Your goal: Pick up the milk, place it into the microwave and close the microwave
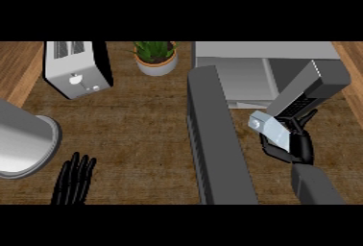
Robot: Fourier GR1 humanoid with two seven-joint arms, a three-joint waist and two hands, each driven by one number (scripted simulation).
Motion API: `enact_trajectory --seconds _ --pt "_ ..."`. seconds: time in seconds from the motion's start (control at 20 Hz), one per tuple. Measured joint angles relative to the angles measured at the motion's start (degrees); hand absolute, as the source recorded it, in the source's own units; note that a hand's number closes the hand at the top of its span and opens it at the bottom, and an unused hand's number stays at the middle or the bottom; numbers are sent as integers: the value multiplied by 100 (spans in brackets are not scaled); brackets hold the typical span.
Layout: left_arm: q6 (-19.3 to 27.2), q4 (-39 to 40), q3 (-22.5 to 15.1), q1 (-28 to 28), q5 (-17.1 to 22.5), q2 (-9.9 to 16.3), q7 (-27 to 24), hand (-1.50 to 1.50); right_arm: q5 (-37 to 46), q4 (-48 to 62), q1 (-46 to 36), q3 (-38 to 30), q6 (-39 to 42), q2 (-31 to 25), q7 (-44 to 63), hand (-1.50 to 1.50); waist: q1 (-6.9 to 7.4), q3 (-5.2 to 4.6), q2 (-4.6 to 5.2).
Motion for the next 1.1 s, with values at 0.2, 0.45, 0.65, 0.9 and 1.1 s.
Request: enact_trajectory --seconds 0.2,0.45,0.65,0.9,1.1 --pt "-139 53 116 177 95 75 -144 -150 132 -302 59 265 -50 397 14 150 -19 21 -4" --pt "-250 23 281 284 180 116 -168 -150 236 -824 113 510 -352 706 304 150 -36 65 23" --pt "-394 23 395 392 233 138 -242 -150 309 -1182 -17 644 -700 828 720 150 -11 84 36" --pt "-502 127 568 288 312 91 -162 -150 371 -1285 -404 702 -1087 850 1252 150 7 93 48" --pt "-635 292 610 267 318 21 -270 -150 449 -931 -878 666 -1320 729 1557 150 38 96 60"
